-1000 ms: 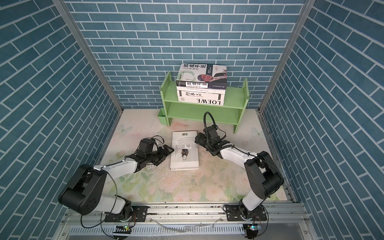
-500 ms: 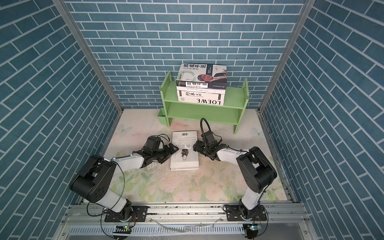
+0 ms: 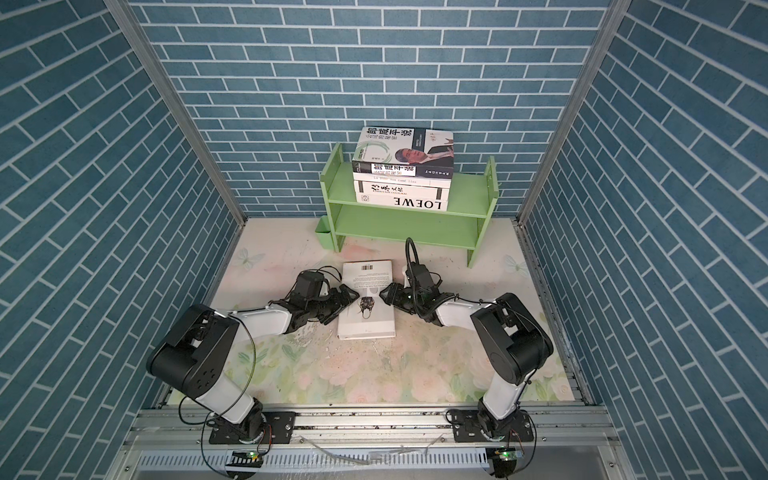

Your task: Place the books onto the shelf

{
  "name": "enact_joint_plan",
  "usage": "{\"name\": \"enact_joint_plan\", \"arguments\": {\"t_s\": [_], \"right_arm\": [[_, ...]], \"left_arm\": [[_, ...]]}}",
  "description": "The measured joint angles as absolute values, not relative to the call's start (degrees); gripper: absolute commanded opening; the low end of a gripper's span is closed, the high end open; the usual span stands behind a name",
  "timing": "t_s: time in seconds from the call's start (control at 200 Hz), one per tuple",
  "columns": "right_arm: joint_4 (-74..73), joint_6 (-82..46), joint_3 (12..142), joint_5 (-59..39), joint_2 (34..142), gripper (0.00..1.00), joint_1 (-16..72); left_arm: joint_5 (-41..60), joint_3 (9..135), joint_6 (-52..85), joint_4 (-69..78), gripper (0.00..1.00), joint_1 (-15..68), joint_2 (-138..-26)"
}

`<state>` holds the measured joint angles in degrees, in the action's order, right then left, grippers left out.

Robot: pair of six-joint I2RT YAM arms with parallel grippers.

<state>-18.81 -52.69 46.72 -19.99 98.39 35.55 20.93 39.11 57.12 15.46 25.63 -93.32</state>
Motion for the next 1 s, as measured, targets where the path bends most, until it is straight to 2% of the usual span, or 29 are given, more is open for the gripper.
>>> {"name": "enact_joint_plan", "arguments": {"t_s": [0.405,0.63,1.0], "right_arm": [[-21.41,-53.65,45.91,-19.97,97.38,0.21,34.94],[-19.27,-53.67,46.02,-19.14,95.22,0.1,35.29],[-14.79,-53.49,47.9,-18.2,93.62,0.0,35.99]], "left_arm": [[19.64,40.4,57.23,17.72,0.93,25.02,-95.33],[19.49,40.58,57.23,17.89,0.93,25.02,-95.57],[19.51,40.58,57.23,18.0,0.93,25.02,-95.59]]}}
